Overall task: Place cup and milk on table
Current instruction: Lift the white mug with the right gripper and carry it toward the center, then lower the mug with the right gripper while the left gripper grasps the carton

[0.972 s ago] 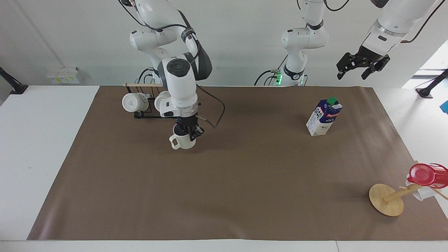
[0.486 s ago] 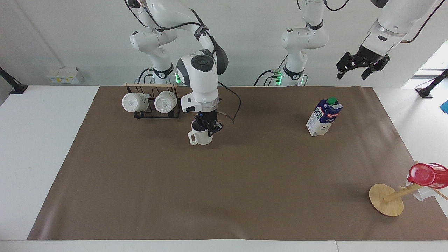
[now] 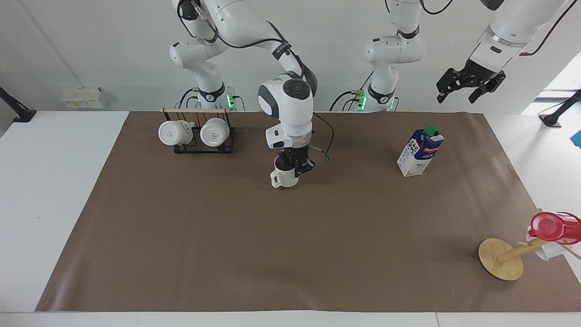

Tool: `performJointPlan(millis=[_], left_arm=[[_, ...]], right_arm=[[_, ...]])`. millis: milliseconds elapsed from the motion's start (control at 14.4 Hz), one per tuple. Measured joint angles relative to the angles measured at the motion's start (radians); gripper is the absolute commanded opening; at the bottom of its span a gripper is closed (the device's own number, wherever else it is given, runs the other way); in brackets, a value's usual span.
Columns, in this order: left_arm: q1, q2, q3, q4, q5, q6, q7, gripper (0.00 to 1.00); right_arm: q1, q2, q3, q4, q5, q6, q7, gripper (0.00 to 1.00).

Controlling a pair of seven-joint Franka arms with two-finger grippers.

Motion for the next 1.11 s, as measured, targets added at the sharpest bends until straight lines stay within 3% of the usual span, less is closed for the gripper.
performJointPlan(millis=[625,694,764,833,1111], left_arm=[[0.0,-0.005,0.002,-0.014,0.0,0.01,0.001,1.0],[0.0,-0.017,0.002,-0.041,0.0,0.036,0.002,1.0],[0.0,-0.036,0.002,-0.085,0.0,0.072,0.004,1.0],[0.001,-0.062,0.002,-0.143,0.0,0.113,0.005,1.0],[0.006,-0.143,0.011,-0.368,0.001,0.317,0.012,1.0]], right_arm=[[0.007,0.02,0.0,-0.013,-0.002,0.003,-0.06,0.0],[0.008,0.021,0.0,-0.013,-0.002,0.003,-0.06,0.42],[0.009,0.021,0.0,-0.013,-0.002,0.003,-0.06,0.95],[0.009,0.021,0.0,-0.015,-0.002,0.004,-0.06,1.0],[0.021,0.021,0.0,-0.011,-0.011,0.006,-0.061,1.0]])
